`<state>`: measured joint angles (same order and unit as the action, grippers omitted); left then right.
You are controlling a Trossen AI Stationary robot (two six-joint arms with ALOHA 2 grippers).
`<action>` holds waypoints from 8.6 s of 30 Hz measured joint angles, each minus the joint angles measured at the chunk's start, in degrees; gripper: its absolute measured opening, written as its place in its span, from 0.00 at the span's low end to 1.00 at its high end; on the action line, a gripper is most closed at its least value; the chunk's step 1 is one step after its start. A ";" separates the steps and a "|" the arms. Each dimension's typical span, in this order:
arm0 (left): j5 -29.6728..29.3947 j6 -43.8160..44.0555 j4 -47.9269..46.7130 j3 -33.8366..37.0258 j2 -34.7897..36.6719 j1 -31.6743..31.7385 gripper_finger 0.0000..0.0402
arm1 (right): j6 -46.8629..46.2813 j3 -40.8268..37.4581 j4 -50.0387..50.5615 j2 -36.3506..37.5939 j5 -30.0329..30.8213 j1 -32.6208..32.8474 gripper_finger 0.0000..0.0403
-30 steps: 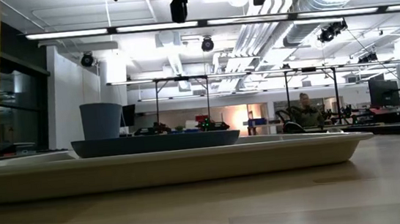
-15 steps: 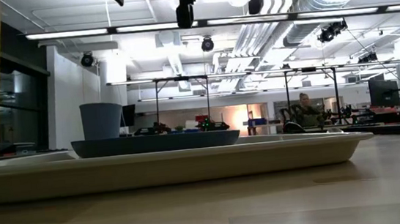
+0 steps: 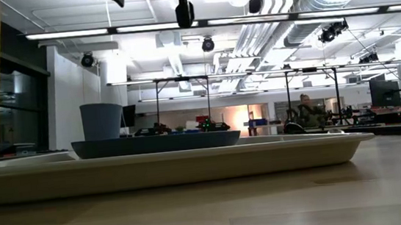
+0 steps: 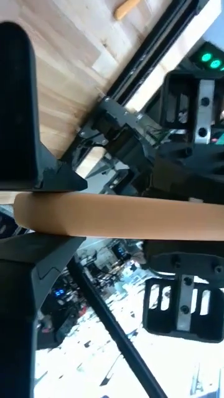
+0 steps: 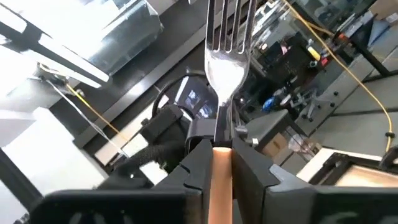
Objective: Pick and place plate/cup/fork/spoon on tray
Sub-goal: Put the orange fork on the white serving tray to the left of the blue plate
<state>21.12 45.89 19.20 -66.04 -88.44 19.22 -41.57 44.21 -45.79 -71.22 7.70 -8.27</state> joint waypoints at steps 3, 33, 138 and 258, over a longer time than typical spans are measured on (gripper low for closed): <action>1.02 -0.73 -1.61 -0.04 2.31 1.68 0.12 | -0.18 0.00 4.77 2.55 -2.49 -0.92 0.22; 29.20 20.24 4.83 -0.04 6.44 -2.12 0.12 | 21.11 22.50 32.06 3.72 -28.10 -4.35 0.54; -10.74 -34.48 -47.90 -16.20 -0.69 2.39 0.03 | 32.97 55.75 114.42 -8.26 -14.53 -6.84 0.58; -33.63 -26.36 -27.54 -0.20 33.24 -2.44 0.32 | 48.41 76.78 109.38 -65.63 -10.90 23.29 0.15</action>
<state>-12.51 19.53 -8.34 -66.24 -55.20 16.78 6.83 120.99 63.59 -136.86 -3.20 15.02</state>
